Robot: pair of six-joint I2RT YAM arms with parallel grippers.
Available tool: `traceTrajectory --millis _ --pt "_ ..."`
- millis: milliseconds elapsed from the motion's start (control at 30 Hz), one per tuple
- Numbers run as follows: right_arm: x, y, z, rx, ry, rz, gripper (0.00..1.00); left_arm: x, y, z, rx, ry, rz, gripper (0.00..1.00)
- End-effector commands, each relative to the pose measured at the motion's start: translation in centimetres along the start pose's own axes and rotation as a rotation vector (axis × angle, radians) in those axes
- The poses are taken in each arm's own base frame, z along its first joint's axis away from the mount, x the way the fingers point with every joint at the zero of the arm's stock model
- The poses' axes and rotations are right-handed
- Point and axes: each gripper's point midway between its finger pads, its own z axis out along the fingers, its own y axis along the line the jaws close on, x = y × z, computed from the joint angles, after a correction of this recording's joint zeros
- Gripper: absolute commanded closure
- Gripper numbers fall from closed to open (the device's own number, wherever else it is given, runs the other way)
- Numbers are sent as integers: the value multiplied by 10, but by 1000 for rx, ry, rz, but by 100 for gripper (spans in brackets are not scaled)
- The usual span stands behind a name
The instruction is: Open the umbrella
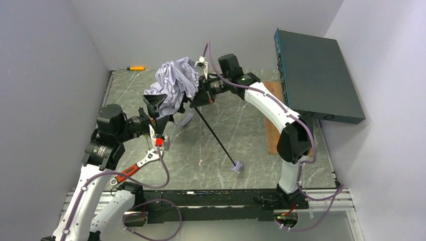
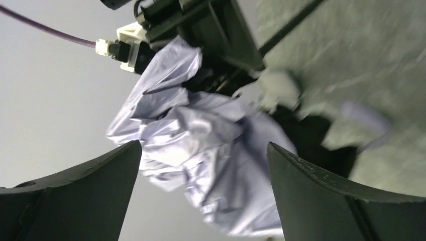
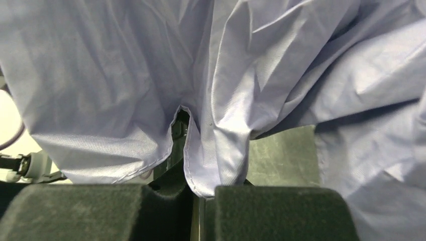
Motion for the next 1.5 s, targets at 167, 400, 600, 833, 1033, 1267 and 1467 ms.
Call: traceTrajectory --millis 167,400,600,833,1033,1267,1467 --pt "2 35 6 -106 40 -101 100 39 27 9 72 183 564 0" --pt "4 30 15 -106 59 -112 100 60 12 37 105 204 733 0" --pt "3 32 18 -110 66 -125 100 76 11 54 135 256 780 18" --pt "-3 33 16 -104 63 -159 100 83 18 57 107 293 771 100" --pt "-65 40 -13 -84 -113 -131 48 82 15 38 145 287 472 100" --pt "-196 30 -131 116 -537 -222 17 92 37 1 -9 198 -28 100" --pt "-222 13 -199 356 -674 -338 12 96 66 -16 -125 102 -407 100"
